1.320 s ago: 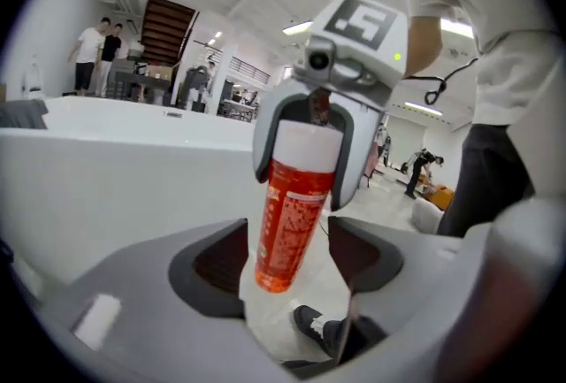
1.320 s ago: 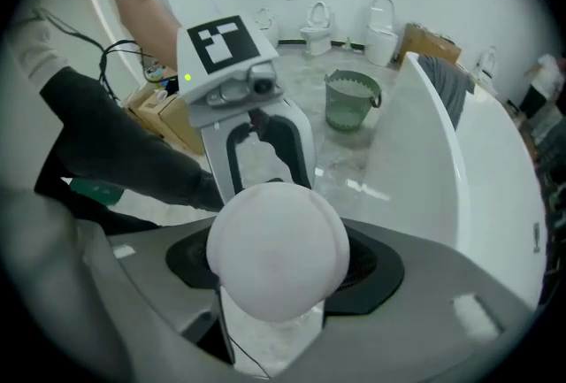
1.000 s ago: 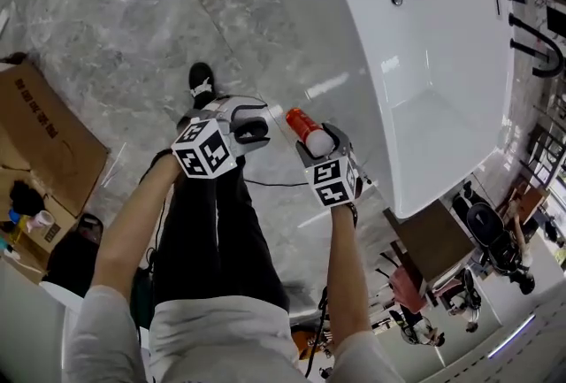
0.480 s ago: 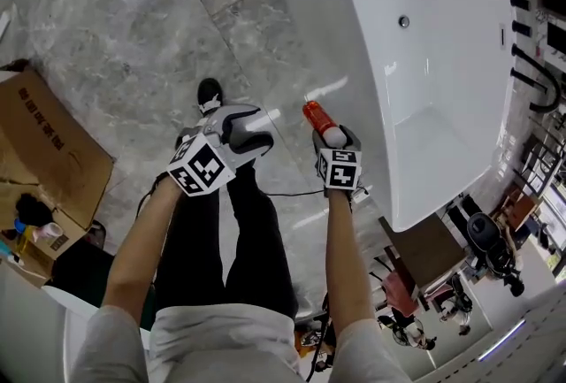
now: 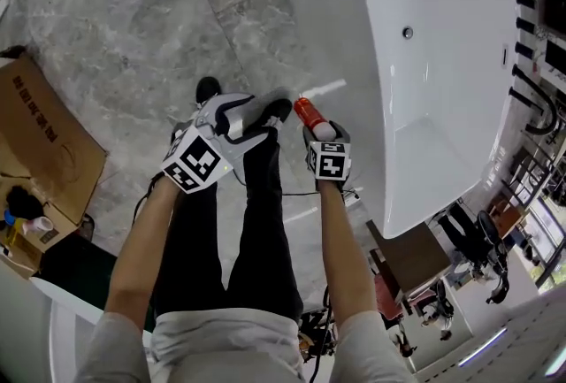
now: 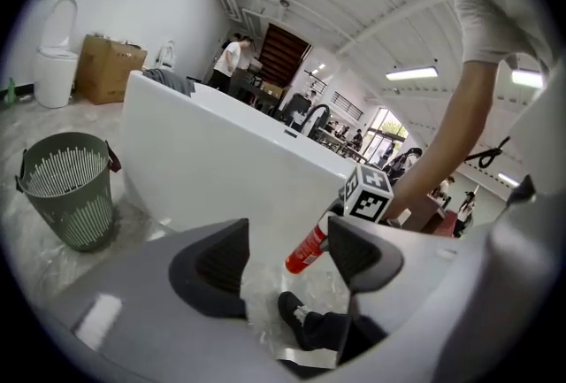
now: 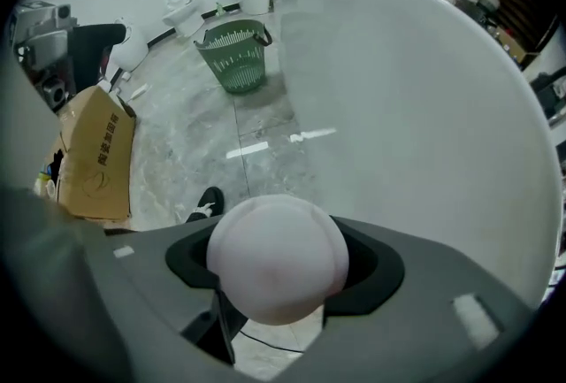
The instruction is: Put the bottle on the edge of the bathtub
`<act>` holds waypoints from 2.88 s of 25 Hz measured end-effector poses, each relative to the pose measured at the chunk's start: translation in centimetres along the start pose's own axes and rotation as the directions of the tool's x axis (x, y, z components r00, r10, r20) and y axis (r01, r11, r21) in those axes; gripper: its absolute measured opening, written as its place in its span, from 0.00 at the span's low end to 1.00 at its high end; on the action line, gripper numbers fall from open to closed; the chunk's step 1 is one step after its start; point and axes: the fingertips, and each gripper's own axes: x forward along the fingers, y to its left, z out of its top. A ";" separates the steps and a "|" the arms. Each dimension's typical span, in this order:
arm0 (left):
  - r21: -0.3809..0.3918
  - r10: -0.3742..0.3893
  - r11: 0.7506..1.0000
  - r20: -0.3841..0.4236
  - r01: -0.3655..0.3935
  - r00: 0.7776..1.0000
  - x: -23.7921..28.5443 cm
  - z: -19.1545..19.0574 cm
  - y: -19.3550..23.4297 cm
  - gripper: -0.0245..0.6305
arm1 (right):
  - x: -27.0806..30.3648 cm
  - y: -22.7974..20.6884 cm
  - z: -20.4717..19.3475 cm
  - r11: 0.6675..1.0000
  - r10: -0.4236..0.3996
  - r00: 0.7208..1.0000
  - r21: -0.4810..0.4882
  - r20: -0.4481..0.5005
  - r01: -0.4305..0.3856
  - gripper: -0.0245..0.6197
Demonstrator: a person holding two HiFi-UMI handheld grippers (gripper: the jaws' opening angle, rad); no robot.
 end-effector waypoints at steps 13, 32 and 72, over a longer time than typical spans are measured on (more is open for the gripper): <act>-0.127 0.200 0.973 0.047 -0.193 0.979 1.1 -2.1 2.5 0.55 | 5.2 -0.2 2.6 0.994 0.037 0.999 -0.105 -0.025 -0.040 0.49; -0.323 0.454 0.859 0.127 -0.396 0.882 7.7 -6.2 5.6 0.55 | 17.8 -4.6 5.5 0.988 0.023 1.000 -0.152 -0.017 -0.025 0.49; -0.133 0.468 0.878 0.034 -0.460 0.883 5.3 -7.9 -0.4 0.55 | 16.0 -0.2 8.9 0.962 0.114 0.991 -0.257 0.072 -0.091 0.46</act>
